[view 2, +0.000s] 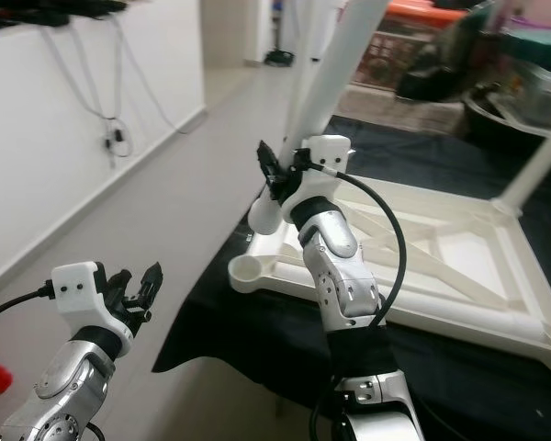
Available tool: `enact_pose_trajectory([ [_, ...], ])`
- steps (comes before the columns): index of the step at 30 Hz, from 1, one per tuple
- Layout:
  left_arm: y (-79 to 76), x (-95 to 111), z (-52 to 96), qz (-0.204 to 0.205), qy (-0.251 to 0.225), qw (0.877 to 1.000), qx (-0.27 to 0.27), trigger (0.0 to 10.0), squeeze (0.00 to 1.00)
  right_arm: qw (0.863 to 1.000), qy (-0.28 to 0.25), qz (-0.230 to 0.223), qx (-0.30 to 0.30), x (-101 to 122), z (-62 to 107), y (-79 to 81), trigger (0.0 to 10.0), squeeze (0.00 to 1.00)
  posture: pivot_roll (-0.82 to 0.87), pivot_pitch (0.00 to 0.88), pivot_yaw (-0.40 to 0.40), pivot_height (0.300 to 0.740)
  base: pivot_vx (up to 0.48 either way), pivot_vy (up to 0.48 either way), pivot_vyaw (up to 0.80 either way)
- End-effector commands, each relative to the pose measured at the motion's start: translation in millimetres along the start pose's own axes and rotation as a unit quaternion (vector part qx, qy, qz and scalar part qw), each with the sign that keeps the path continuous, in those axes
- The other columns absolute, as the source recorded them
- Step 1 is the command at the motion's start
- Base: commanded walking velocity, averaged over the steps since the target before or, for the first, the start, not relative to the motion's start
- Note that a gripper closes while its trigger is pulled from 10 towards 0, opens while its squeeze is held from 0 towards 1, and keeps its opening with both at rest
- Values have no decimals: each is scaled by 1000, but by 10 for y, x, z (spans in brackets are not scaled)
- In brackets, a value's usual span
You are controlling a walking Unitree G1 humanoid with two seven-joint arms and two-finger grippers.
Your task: Building children table
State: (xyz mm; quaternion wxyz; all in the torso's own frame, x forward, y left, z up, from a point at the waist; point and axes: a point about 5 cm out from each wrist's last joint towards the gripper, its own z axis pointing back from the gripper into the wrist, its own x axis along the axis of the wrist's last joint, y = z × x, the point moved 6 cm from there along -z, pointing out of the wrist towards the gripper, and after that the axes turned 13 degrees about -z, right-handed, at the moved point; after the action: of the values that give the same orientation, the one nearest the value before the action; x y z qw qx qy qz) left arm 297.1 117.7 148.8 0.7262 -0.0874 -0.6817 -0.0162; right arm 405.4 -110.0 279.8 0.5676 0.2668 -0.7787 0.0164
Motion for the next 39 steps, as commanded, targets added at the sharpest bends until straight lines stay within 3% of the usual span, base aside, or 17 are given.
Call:
enact_pose_trajectory([
  [1,-3,-56,36,-10,14,1000,-2,10000,0,1000,-10,-10,28,72,-48,96,10000,0,94,178,-81,740,0,0,0],
  [4,-27,-64,50,-9,16,1000,-8,10000,0,999,-2,-12,46,62,-57,122,10000,0,94,192,-79,740,0,0,0],
  [8,-363,-72,196,-8,22,994,-104,10000,0,987,44,-53,143,81,-103,99,10000,0,110,235,-75,740,0,0,0],
  [20,-459,-74,315,-9,31,991,-126,10000,0,969,70,-91,221,253,-217,23,10000,0,119,284,-65,740,0,0,0],
  [24,-482,-62,378,-5,35,990,-134,10000,0,931,106,-107,333,277,-91,178,10000,0,131,303,-65,740,0,0,0],
  [25,-482,-62,378,-5,35,990,-134,10000,0,931,106,-107,333,277,-91,178,10000,0,131,303,-65,740,0,0,0],
  [26,-503,-46,401,0,32,989,-141,10000,0,917,115,-105,367,271,-30,235,10000,0,133,307,-64,740,0,0,0],
  [27,-503,-46,401,0,32,989,-141,10000,0,917,115,-105,367,271,-30,235,10000,0,133,307,-64,740,0,0,0],
  [28,-517,-33,419,3,31,989,-146,10000,0,906,122,-105,391,269,12,269,10000,0,132,307,-64,740,0,0,0],
  [29,-517,-33,419,3,31,989,-146,10000,0,906,122,-105,391,269,12,269,10000,0,132,307,-64,740,0,0,0],
  [31,-549,-9,449,7,27,987,-156,10000,0,885,144,-93,433,220,90,343,10000,0,133,309,-62,740,0,0,0],
  [36,-567,-5,466,5,27,987,-161,10000,0,872,150,-89,456,199,112,384,10000,0,132,312,-62,740,0,0,0],
  [39,-569,-22,469,-2,32,986,-161,10000,0,859,168,-88,476,47,113,509,10000,0,131,311,-59,740,0,0,0],
])
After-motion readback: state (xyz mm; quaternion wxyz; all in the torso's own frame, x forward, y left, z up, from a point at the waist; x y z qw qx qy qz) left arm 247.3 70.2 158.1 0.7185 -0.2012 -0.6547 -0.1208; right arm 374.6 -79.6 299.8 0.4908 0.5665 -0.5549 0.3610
